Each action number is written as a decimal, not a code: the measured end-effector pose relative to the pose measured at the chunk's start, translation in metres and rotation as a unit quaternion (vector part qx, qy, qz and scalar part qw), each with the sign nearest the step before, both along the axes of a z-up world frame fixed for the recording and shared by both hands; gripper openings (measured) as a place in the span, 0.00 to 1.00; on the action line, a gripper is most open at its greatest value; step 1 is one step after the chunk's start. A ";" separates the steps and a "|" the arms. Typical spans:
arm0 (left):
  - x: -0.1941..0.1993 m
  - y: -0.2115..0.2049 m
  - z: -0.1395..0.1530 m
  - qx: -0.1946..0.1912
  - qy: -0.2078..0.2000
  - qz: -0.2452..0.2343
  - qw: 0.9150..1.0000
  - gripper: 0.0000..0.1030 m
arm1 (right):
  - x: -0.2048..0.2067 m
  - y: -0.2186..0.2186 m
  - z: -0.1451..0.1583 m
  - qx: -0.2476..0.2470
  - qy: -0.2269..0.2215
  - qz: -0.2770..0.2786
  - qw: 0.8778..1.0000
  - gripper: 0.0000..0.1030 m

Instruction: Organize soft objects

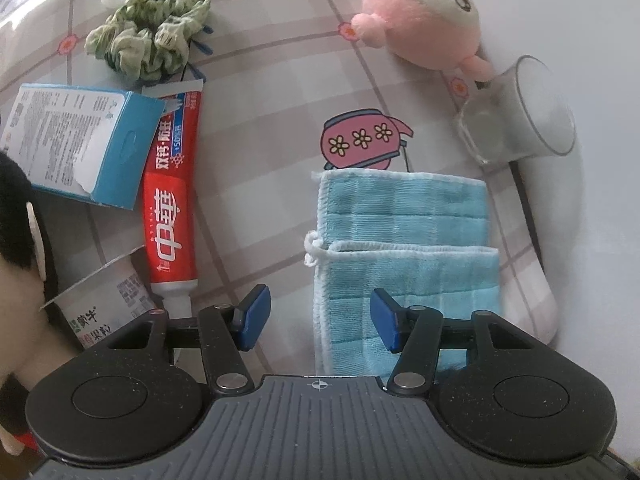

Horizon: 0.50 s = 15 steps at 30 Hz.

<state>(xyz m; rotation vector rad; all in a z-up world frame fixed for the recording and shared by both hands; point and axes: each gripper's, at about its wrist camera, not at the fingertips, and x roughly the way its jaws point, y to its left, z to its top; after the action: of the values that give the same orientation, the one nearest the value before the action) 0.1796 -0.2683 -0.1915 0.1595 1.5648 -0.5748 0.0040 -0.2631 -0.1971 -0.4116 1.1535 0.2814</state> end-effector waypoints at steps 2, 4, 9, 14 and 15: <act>0.001 0.001 -0.003 -0.001 0.003 0.007 1.000 0.53 | 0.000 -0.001 0.005 -0.006 -0.015 -0.006 1.000 0.11; 0.002 0.003 -0.006 -0.001 0.006 0.014 1.000 0.53 | -0.004 -0.002 0.017 -0.012 -0.045 -0.011 0.999 0.10; 0.003 0.011 -0.005 -0.007 0.009 0.026 1.000 0.54 | -0.007 -0.004 0.041 -0.049 -0.085 0.003 0.995 0.09; 0.009 0.027 0.014 -0.028 -0.007 0.053 0.998 0.57 | 0.007 -0.018 0.047 -0.068 -0.105 0.020 0.992 0.09; 0.010 0.030 0.019 -0.033 -0.011 0.059 0.998 0.57 | 0.012 -0.022 0.046 -0.066 -0.104 0.018 0.992 0.09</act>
<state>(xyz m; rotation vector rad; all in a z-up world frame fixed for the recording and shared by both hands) 0.1897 -0.2378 -0.1727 0.0244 1.5203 -0.5295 0.0161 -0.2851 -0.1513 -0.5651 0.9643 0.1900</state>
